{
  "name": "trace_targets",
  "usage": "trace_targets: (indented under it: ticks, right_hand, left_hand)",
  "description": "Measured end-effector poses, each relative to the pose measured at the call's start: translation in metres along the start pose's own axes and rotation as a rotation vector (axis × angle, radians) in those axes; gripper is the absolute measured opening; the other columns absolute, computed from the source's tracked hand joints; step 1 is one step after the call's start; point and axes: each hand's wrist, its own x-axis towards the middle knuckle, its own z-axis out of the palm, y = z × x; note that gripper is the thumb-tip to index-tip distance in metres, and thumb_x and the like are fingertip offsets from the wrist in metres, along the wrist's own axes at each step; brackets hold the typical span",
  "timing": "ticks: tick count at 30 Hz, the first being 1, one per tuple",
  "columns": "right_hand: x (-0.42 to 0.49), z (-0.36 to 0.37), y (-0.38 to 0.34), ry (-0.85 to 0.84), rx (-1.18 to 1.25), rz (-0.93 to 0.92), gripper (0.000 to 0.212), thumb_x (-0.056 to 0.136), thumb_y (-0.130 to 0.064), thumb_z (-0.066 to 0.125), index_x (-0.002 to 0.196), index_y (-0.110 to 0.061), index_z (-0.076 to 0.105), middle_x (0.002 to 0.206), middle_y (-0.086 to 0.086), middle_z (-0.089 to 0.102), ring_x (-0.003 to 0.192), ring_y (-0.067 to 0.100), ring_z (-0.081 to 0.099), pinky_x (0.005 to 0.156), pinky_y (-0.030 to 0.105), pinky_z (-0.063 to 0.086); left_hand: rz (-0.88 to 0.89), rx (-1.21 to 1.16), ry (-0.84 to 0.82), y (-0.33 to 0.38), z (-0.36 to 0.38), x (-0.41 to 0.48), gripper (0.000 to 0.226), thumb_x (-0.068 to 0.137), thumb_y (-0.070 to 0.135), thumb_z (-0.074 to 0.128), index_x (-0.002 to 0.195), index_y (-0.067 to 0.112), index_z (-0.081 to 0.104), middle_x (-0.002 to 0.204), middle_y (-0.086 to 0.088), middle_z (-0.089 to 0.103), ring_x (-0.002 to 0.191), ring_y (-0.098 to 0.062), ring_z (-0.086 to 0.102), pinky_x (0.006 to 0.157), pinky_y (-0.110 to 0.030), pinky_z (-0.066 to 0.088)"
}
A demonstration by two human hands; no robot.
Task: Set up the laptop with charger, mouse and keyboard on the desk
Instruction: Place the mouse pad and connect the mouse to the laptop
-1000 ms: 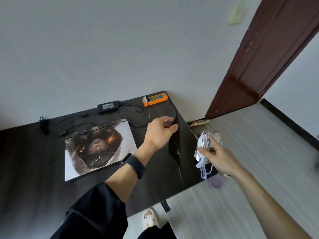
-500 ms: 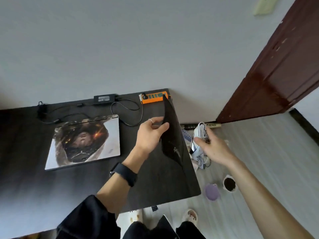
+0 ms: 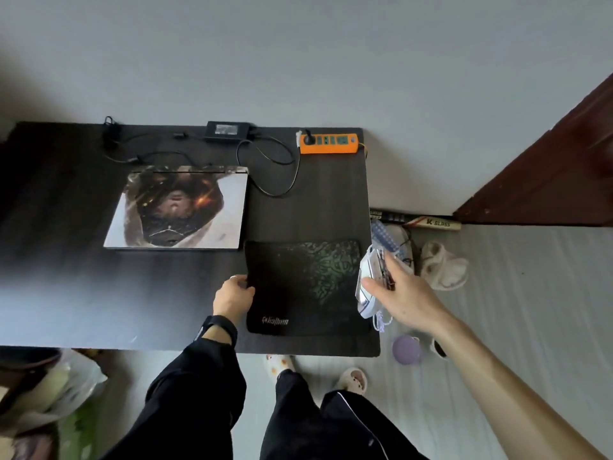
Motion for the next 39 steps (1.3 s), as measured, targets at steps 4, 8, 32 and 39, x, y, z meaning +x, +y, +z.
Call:
trace_targets:
  ticks: [4, 8, 32, 39]
  right_hand:
    - [0.014, 0.025, -0.009, -0.065, -0.008, -0.030, 0.082, 0.087, -0.069, 0.048, 0.156, -0.036, 0.020, 0.142, 0.001, 0.058, 0.129, 0.026, 0.054, 0.105, 0.041, 0.044]
    - [0.025, 0.045, -0.019, -0.126, -0.034, -0.001, 0.088, 0.081, -0.075, 0.042, 0.157, -0.040, 0.015, 0.141, 0.002, 0.059, 0.126, 0.026, 0.057, 0.103, 0.042, 0.046]
    - [0.026, 0.014, -0.002, 0.001, 0.075, 0.095, 0.084, 0.089, -0.066, 0.050, 0.159, -0.035, 0.015, 0.143, 0.000, 0.058, 0.126, 0.023, 0.057, 0.103, 0.038, 0.046]
    - [0.014, 0.006, 0.033, -0.018, 0.095, 0.074, 0.084, 0.091, -0.064, 0.050, 0.160, -0.034, 0.012, 0.146, 0.000, 0.056, 0.128, 0.023, 0.056, 0.106, 0.039, 0.044]
  left_hand:
    - [-0.014, 0.056, -0.010, -0.016, 0.003, 0.015, 0.043, 0.091, 0.021, 0.060, 0.134, 0.024, 0.057, 0.127, -0.009, 0.065, 0.119, -0.033, 0.058, 0.097, -0.035, 0.046]
    - [-0.016, 0.065, -0.018, -0.033, 0.006, 0.030, 0.043, 0.089, 0.025, 0.061, 0.132, 0.031, 0.057, 0.122, -0.009, 0.067, 0.114, -0.032, 0.060, 0.094, -0.038, 0.049]
    - [0.985, 1.174, -0.240, 0.001, 0.129, -0.030, 0.027, 0.082, 0.002, 0.051, 0.092, 0.011, 0.075, 0.108, -0.020, 0.068, 0.094, -0.056, 0.064, 0.061, -0.052, 0.057]
    - [1.073, 1.019, -0.067, -0.006, 0.153, -0.034, 0.041, 0.075, 0.000, 0.032, 0.076, 0.005, 0.073, 0.099, -0.023, 0.072, 0.080, -0.049, 0.071, 0.024, -0.036, 0.040]
